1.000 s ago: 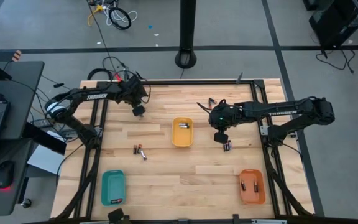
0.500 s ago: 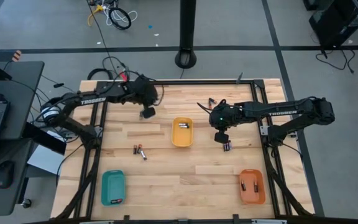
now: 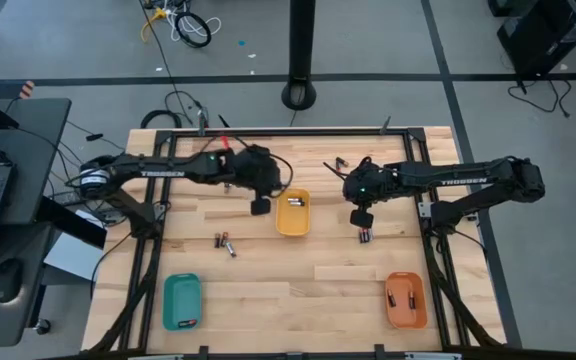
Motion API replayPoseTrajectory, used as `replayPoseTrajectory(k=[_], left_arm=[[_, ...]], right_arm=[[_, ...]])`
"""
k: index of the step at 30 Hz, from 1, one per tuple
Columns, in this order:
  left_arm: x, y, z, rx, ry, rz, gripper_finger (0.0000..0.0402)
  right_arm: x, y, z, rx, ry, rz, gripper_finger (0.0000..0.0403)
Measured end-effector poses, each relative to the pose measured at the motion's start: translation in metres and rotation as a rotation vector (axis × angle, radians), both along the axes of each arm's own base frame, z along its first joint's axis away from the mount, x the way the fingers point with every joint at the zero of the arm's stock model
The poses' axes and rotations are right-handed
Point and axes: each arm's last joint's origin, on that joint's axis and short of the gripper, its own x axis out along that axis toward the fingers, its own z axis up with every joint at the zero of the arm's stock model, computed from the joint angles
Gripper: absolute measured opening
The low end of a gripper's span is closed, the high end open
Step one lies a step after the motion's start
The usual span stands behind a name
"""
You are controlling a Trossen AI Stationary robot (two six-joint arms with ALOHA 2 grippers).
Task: Sort batteries
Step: Put the silver battery into the yellow bin
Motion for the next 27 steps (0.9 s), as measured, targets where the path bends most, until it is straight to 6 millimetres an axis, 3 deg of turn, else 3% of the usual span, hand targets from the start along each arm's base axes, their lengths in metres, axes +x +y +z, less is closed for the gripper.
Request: replayPoseTrajectory(k=[7, 14, 20, 27], left_arm=[[0.035, -0.013, -0.019, -0.025, 0.085, -0.070, 0.0047], [0.055, -0.013, -0.051, -0.053, 0.252, -0.074, 0.0047], [0.062, -0.012, -0.068, -0.058, 0.306, -0.075, 0.0047], [0.062, -0.011, -0.070, -0.059, 0.314, -0.074, 0.0047]], right_arm=[[-0.001, 0.000, -0.001, 0.001, 0.010, -0.001, 0.0022], [-0.002, 0.000, -0.001, 0.003, 0.020, -0.001, 0.0008], [-0.001, 0.000, -0.001, 0.006, 0.020, -0.003, 0.0021], [-0.001, 0.000, -0.001, 0.007, 0.019, -0.003, 0.0007]])
